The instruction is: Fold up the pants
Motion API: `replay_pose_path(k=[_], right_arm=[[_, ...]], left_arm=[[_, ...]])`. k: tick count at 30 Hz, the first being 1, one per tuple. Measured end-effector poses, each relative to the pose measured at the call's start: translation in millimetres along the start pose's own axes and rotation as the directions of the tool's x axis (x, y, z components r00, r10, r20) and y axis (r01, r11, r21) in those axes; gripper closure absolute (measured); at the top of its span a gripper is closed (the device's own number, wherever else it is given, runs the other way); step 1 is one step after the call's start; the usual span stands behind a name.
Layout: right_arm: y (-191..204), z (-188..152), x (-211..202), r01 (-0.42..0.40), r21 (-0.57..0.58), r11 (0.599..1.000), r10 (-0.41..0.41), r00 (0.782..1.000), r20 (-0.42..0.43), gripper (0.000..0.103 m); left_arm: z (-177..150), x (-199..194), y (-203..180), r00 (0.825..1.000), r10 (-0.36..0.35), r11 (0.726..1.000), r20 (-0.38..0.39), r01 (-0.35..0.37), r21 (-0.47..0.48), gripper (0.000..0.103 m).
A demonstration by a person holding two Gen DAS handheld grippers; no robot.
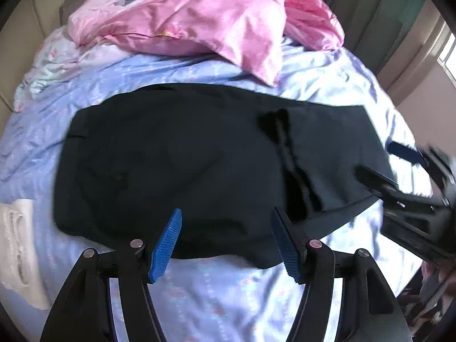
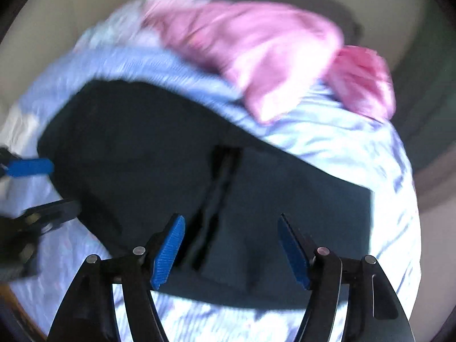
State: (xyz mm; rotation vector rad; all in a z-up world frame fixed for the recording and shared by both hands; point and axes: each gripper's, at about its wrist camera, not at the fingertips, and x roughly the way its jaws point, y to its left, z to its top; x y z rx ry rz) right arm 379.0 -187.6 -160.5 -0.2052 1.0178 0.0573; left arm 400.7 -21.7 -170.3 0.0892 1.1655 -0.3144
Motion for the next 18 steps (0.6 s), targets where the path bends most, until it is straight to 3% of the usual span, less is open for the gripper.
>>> replay_pose_path(k=[5,9,12,18], right_arm=[[-81.0,-50.5,-31.7,0.082,0.229,0.97,-0.083,0.997,-0.008,0.033],[-150.6,-95.8,-27.0,0.157,0.442,0.883,-0.137,0.988,-0.077,0.033],[-174.6,-122.8,-15.0,0.164,0.501,0.85,-0.117,0.985,-0.123,0.033],[-191.6,-149.5,18.1,0.164,0.454,0.876,-0.079,0.977,-0.199,0.033]], left_arm=[[10.1,14.0,-18.3,0.99,-0.138,0.988,-0.007,0.137,-0.077,0.038],[15.0,34.5,-44.9,0.986,-0.16,0.984,-0.04,0.155,-0.093,0.038],[15.3,46.4,-72.9,0.981,-0.184,0.981,-0.057,0.18,-0.07,0.039],[18.2,78.7,-110.0,0.975,-0.194,0.98,-0.107,0.187,-0.074,0.047]])
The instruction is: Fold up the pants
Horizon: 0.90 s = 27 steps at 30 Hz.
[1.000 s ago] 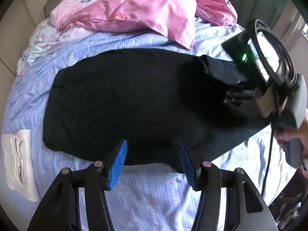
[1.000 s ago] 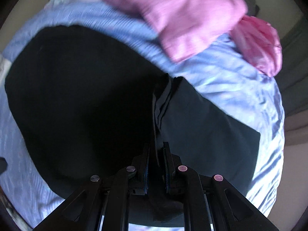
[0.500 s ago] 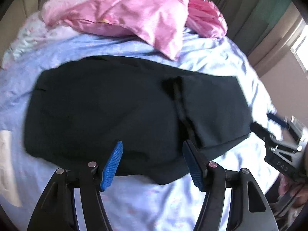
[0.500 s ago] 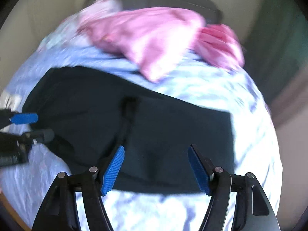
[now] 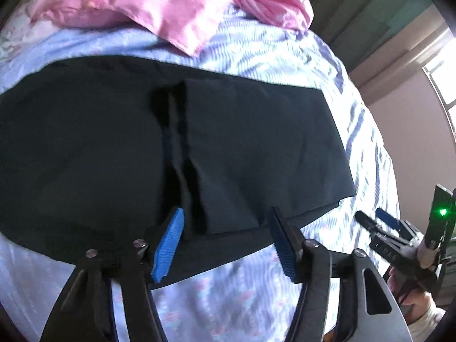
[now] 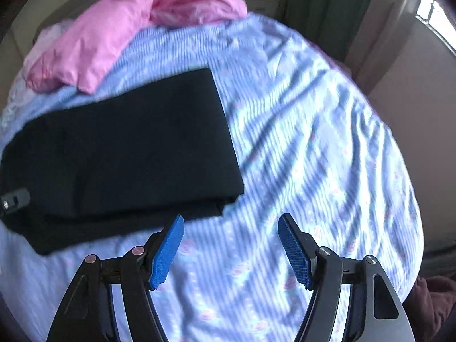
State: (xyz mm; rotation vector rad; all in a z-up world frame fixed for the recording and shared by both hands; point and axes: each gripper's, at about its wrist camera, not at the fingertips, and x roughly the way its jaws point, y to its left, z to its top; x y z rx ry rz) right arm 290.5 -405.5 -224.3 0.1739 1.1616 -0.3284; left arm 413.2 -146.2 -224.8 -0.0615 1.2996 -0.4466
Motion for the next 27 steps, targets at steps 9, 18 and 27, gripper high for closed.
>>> replay_pose_path(k=[9,18,27], right_arm=[[-2.6,17.6,52.6,-0.03,-0.079,0.996,0.026,0.999,-0.044,0.033],[-41.7,29.3,62.7,0.128,-0.003,0.992,-0.127,0.98,-0.156,0.033],[71.3,48.2,-32.9,-0.091,-0.21,0.973,0.105,0.993,0.057,0.033]], left_arm=[[14.3,58.3,2.7,0.985,0.13,0.988,-0.109,-0.139,-0.071,0.061],[5.5,48.5,-10.2,0.96,0.271,0.961,-0.075,-0.275,-0.036,0.06],[-27.6,-68.7,78.2,0.946,0.305,0.945,0.112,-0.286,-0.157,0.035]])
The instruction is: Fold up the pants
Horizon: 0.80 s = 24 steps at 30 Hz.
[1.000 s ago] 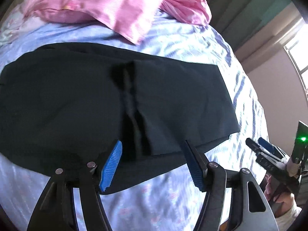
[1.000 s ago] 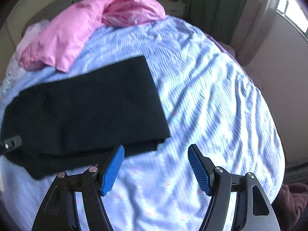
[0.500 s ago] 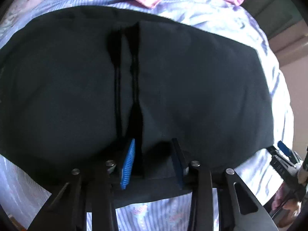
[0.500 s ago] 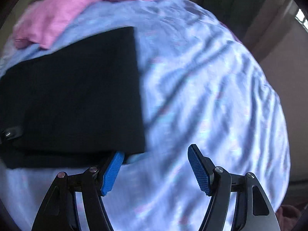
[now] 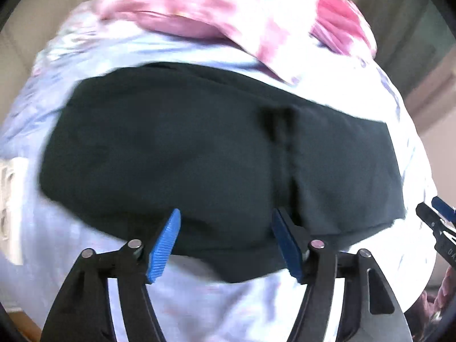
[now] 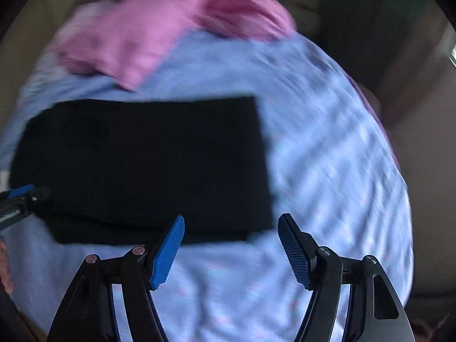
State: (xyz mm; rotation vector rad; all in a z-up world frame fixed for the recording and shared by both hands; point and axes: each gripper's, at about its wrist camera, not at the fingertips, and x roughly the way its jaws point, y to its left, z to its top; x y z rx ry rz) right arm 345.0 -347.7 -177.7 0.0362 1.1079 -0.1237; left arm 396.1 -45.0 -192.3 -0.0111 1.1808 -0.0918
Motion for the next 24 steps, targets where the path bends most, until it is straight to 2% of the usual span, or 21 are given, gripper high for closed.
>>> replay_pose_path(k=[2,7,9,12,16,18,19,21,24], right_arm=[[38.8,15.4,-4.5,-0.049,-0.053,0.997,0.051,0.998,0.034,0.033],[134.6,45.2,-2.1,-0.156,-0.129,0.979,0.163,0.986,0.047,0.033],[172.4,56.6,0.3,-0.171,-0.161,0.972,0.182,0.982,0.057,0.033],[222.0,66.2,4.7,-0.172,-0.205,0.963,0.188,0.98,0.06,0.033],[285.2,68.6,10.1,-0.182,-0.258,0.949,0.199,0.979,0.039,0.033],[309.7,64.3,12.5,-0.178,-0.285,0.942,0.193,0.981,0.026,0.033],[324.4,62.2,14.6,-0.177,-0.299,0.938,0.191,0.981,0.017,0.033],[343.6,60.0,17.3,-0.166,-0.314,0.935,0.178,0.984,0.008,0.033],[369.7,62.5,26.9,-0.163,-0.325,0.931,0.166,0.986,-0.019,0.033]], left_arm=[[5.5,-7.6,31.5,1.0,0.003,1.0,0.024,-0.002,-0.007,0.034],[28.1,-22.2,118.7,0.995,0.069,0.992,0.07,-0.075,0.097,0.029],[37.3,-18.9,146.1,0.994,0.081,0.99,0.075,-0.089,0.113,0.026],[46.4,-7.4,192.0,0.996,0.066,0.99,0.059,-0.073,0.118,0.026],[57.9,20.5,243.9,1.0,-0.025,0.996,0.007,0.025,0.082,0.026],[63.5,32.3,264.8,0.998,-0.066,0.997,-0.002,0.066,0.037,0.026],[67.0,39.1,276.7,0.994,-0.11,0.994,-0.006,0.11,0.002,0.026],[75.6,56.6,300.3,0.978,-0.209,0.974,-0.02,0.206,-0.091,0.026],[84.9,87.4,323.4,0.94,-0.337,0.923,-0.052,0.32,-0.213,0.026]])
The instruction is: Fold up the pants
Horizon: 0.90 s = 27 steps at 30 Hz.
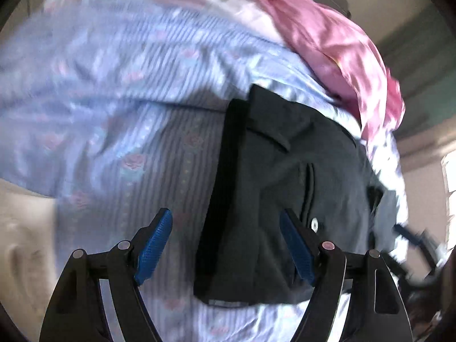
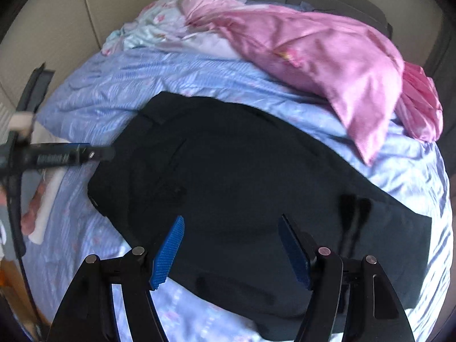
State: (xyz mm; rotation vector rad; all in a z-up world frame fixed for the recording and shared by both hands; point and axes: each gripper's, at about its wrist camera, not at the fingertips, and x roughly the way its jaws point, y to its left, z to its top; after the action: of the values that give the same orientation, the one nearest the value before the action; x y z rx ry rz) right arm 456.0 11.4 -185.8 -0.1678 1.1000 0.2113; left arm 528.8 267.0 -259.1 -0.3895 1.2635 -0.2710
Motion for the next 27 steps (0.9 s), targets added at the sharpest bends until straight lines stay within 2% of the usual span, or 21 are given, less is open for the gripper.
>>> replay_pose_path(k=[5,8,10,12,13,15,18,20,21,22,23,24,25,26,27], right_arm=[[17.8,10.2,11.7,0.009,0.004,1.0,-0.009,1.0,-0.025,0.033],[22.8,13.7,17.0,0.024,0.006,1.0,-0.024,0.999,-0.035,0.033],[24.6,16.0,19.8,0.028,0.004,1.0,-0.028,0.999,-0.042,0.033],[25.4,15.2,22.7,0.026,0.004,1.0,-0.026,0.998,-0.049,0.033],[26.2,14.3,23.8,0.025,0.006,1.0,-0.025,0.998,-0.053,0.033],[27.5,13.0,24.7,0.019,0.013,1.0,-0.018,0.998,-0.055,0.033],[30.9,12.7,26.4,0.02,0.006,1.0,-0.02,0.998,-0.055,0.033],[33.0,13.6,28.1,0.033,0.007,0.999,-0.033,0.998,-0.057,0.033],[33.5,13.9,27.9,0.028,0.009,1.0,-0.028,0.998,-0.054,0.033],[33.8,14.0,27.4,0.023,0.011,1.0,-0.023,0.998,-0.051,0.033],[33.3,13.5,25.6,0.021,0.014,1.0,-0.02,0.999,-0.046,0.033],[32.4,12.9,24.0,0.024,0.015,1.0,-0.024,0.999,-0.042,0.033],[30.9,12.4,22.8,0.028,0.018,0.999,-0.028,0.999,-0.039,0.033],[29.2,12.1,21.6,0.031,0.023,0.999,-0.03,0.999,-0.039,0.033],[27.1,11.9,20.3,0.031,0.029,0.999,-0.03,0.999,-0.039,0.033]], left_arm=[[4.6,35.5,21.2,0.991,-0.109,0.989,-0.074,0.101,-0.105,0.026],[0.8,45.5,31.7,0.981,-0.185,0.971,-0.067,0.171,-0.168,0.025],[-4.2,48.8,32.9,0.962,-0.261,0.95,-0.074,0.243,-0.199,0.026],[-11.3,55.8,34.9,0.924,-0.369,0.908,-0.105,0.334,-0.252,0.026],[-14.0,59.2,36.3,0.913,-0.391,0.897,-0.114,0.35,-0.27,0.026],[-14.1,62.7,39.2,0.916,-0.385,0.899,-0.11,0.345,-0.27,0.03],[-12.9,68.8,48.5,0.907,-0.414,0.855,-0.075,0.359,-0.373,0.032],[-13.4,69.4,45.2,0.916,-0.397,0.849,-0.064,0.34,-0.405,0.033],[-15.1,67.3,42.6,0.919,-0.39,0.849,-0.062,0.332,-0.412,0.036],[-16.6,65.4,42.0,0.918,-0.392,0.847,-0.063,0.334,-0.413,0.048],[-18.6,64.6,42.3,0.905,-0.42,0.832,-0.061,0.357,-0.424,0.065],[-21.7,64.8,42.1,0.884,-0.463,0.802,-0.057,0.391,-0.452,0.071],[-24.1,62.4,39.9,0.878,-0.476,0.787,-0.05,0.4,-0.469,0.076],[-23.7,58.6,35.8,0.884,-0.464,0.796,-0.046,0.394,-0.459,0.081],[-22.0,51.3,29.1,0.897,-0.44,0.817,-0.044,0.379,-0.435,0.083]])
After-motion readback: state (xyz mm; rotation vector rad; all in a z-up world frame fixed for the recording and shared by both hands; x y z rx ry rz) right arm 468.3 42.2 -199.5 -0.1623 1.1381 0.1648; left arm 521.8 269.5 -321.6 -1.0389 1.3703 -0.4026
